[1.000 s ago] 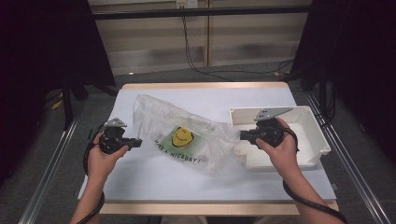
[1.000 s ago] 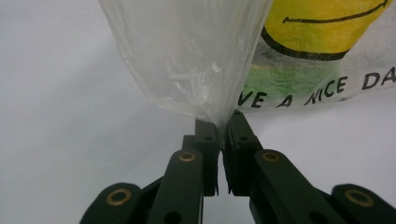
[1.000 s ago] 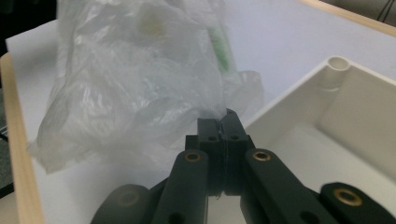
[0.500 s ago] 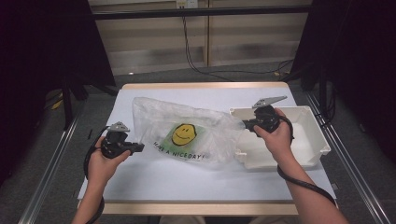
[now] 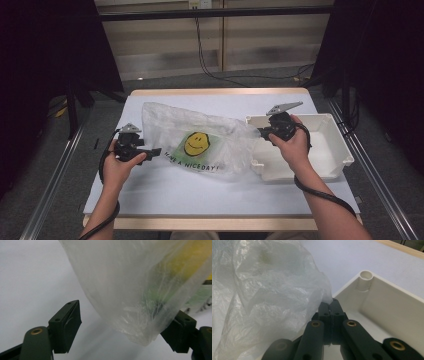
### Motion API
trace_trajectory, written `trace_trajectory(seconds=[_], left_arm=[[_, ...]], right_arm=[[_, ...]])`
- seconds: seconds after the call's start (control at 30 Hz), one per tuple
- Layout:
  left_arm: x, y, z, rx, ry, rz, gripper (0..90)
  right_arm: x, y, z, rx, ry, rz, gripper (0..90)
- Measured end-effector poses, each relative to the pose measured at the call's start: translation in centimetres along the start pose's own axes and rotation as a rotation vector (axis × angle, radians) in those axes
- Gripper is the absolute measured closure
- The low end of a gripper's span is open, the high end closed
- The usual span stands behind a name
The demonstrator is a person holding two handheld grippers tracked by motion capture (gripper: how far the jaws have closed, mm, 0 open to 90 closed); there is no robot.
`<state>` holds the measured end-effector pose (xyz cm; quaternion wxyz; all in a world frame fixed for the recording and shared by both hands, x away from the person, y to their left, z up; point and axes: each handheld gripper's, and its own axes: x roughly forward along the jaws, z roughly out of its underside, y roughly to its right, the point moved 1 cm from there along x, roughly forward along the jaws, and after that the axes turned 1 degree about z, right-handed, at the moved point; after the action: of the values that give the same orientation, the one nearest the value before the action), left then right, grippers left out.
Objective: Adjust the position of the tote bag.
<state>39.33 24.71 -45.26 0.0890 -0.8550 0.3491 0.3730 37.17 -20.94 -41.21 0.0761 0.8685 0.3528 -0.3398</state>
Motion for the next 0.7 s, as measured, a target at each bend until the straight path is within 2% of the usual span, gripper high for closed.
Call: trace_trajectory(seconds=[0.07, 0.13, 0.17, 0.2, 0.23, 0.27, 0.3, 0.33, 0.37, 0.4, 0.43, 0.5, 0.6, 0.63, 0.7], left_arm=[[1.4, -0.4, -0.3, -0.018, 0.013, -0.002, 25.0], [1.9, -0.5, -0.4, -0.008, 0.009, -0.018, 27.8], [2.4, -0.4, -0.4, -0.013, 0.023, -0.010, 34.5], [2.6, -0.5, -0.4, -0.016, 0.025, -0.003, 34.5], [3.2, -0.5, -0.4, -0.029, 0.027, 0.017, 41.9], [3.2, -0.5, -0.4, -0.029, 0.027, 0.017, 45.9], [3.6, -0.4, -0.3, -0.021, -0.002, 0.031, 49.7], [3.6, -0.4, -0.3, -0.021, -0.002, 0.031, 60.9], [3.7, -0.4, -0.2, -0.018, -0.009, 0.043, 60.9], [3.7, -0.3, -0.1, -0.018, -0.019, 0.049, 75.8], [3.6, -0.2, -0.1, -0.034, -0.036, 0.065, 80.8], [3.2, 0.0, 0.0, -0.040, -0.038, 0.078, 84.5], [1.4, 0.6, 0.5, -0.066, -0.048, 0.117, 85.8], [1.4, 0.6, 0.5, -0.066, -0.048, 0.117, 85.7], [0.4, 1.2, 1.0, -0.061, -0.054, 0.110, 85.7]], right_arm=[[0.0, -0.1, 0.0, 0.003, -0.004, 0.000, 90.0], [0.0, -0.2, 0.0, -0.001, -0.005, -0.001, 90.0], [0.0, -0.2, 0.0, -0.008, -0.008, 0.001, 90.0], [0.0, -0.2, 0.0, -0.008, -0.008, 0.001, 90.0], [0.1, -0.2, 0.0, 0.001, -0.004, 0.000, 90.0], [0.1, -0.2, 0.0, 0.001, -0.004, 0.000, 90.0], [0.1, -0.1, 0.0, 0.000, -0.005, -0.002, 90.0], [0.1, -0.1, 0.0, 0.000, -0.005, -0.002, 90.0], [0.1, -0.2, 0.0, -0.003, -0.005, 0.001, 90.0], [0.1, -0.2, 0.0, -0.003, -0.002, -0.005, 90.0], [0.1, -0.3, -0.1, 0.003, -0.002, 0.000, 90.0], [0.1, -0.3, -0.2, -0.006, -0.001, -0.007, 90.0], [0.4, -0.4, -0.5, -0.005, -0.005, -0.011, 90.0], [0.4, -0.5, -0.6, -0.009, -0.009, -0.005, 90.0], [0.5, -0.6, -0.7, -0.005, -0.010, 0.000, 90.0]])
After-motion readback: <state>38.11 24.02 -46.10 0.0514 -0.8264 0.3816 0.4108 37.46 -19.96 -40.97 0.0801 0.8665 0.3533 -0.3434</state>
